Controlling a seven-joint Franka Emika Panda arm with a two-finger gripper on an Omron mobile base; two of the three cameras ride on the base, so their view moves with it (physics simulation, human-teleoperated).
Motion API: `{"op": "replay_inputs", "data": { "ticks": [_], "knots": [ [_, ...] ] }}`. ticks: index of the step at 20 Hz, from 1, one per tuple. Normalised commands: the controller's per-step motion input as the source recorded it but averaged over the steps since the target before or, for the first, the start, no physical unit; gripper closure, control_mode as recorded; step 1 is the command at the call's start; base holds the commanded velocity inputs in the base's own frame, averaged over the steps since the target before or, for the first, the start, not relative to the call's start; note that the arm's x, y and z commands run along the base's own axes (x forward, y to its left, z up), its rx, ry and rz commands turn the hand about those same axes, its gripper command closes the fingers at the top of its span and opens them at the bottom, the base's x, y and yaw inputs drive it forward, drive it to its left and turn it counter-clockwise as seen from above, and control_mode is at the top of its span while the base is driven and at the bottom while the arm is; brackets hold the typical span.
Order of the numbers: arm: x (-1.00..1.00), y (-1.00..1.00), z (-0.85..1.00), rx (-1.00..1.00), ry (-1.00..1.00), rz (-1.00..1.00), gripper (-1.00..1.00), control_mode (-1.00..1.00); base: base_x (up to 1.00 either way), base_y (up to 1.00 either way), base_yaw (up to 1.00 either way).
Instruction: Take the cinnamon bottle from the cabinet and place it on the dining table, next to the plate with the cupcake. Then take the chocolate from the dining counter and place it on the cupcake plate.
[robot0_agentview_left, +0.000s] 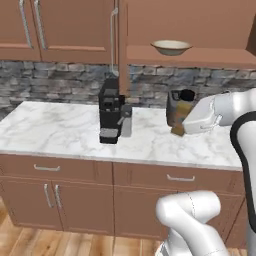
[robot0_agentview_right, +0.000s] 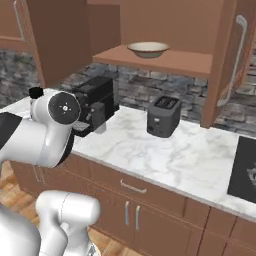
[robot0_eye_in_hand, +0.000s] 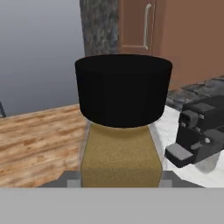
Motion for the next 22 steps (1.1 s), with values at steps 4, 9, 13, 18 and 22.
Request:
{"op": "replay_inputs", "data": {
  "ticks": [4, 9, 13, 18, 22],
  "knots": [
    [0.0, 0.0, 0.0, 0.0, 0.0, 0.0, 1.0, 1.0, -0.32, -0.14, 0.91],
    [0.0, 0.0, 0.0, 0.0, 0.0, 0.0, 1.0, 1.0, -0.27, -0.1, 0.94],
    [0.0, 0.0, 0.0, 0.0, 0.0, 0.0, 1.0, 1.0, -0.2, -0.05, 0.99],
    [0.0, 0.0, 0.0, 0.0, 0.0, 0.0, 1.0, 1.0, -0.17, -0.03, 1.0],
    [0.0, 0.0, 0.0, 0.0, 0.0, 0.0, 1.0, 1.0, -0.16, -0.02, 1.0]
  ]
}}
